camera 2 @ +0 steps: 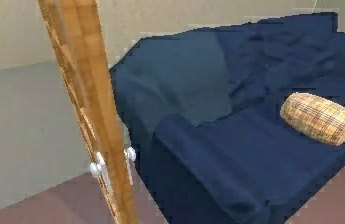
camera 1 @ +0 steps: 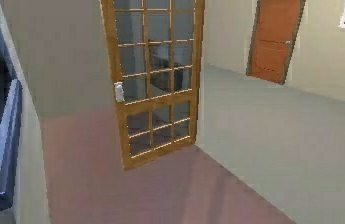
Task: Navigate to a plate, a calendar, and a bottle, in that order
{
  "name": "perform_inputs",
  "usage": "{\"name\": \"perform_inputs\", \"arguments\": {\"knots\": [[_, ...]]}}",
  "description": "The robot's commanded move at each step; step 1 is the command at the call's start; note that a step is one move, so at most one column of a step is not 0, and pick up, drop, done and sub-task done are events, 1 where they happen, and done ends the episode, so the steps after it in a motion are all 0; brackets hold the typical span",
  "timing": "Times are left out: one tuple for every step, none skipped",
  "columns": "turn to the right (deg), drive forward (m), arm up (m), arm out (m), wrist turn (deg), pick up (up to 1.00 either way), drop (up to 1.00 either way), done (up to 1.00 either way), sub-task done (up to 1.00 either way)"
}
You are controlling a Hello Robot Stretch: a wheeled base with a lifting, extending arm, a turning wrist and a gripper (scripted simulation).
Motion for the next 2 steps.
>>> {"name": "perform_inputs", "arguments": {"knots": [[15.0, 0.00, 0.00, 0.00, 0.0, 0.00, 0.00, 0.00, 0.00], [0.0, 0.60, 0.00, 0.00, 0.0, 0.00, 0.00, 0.00, 0.00]]}}
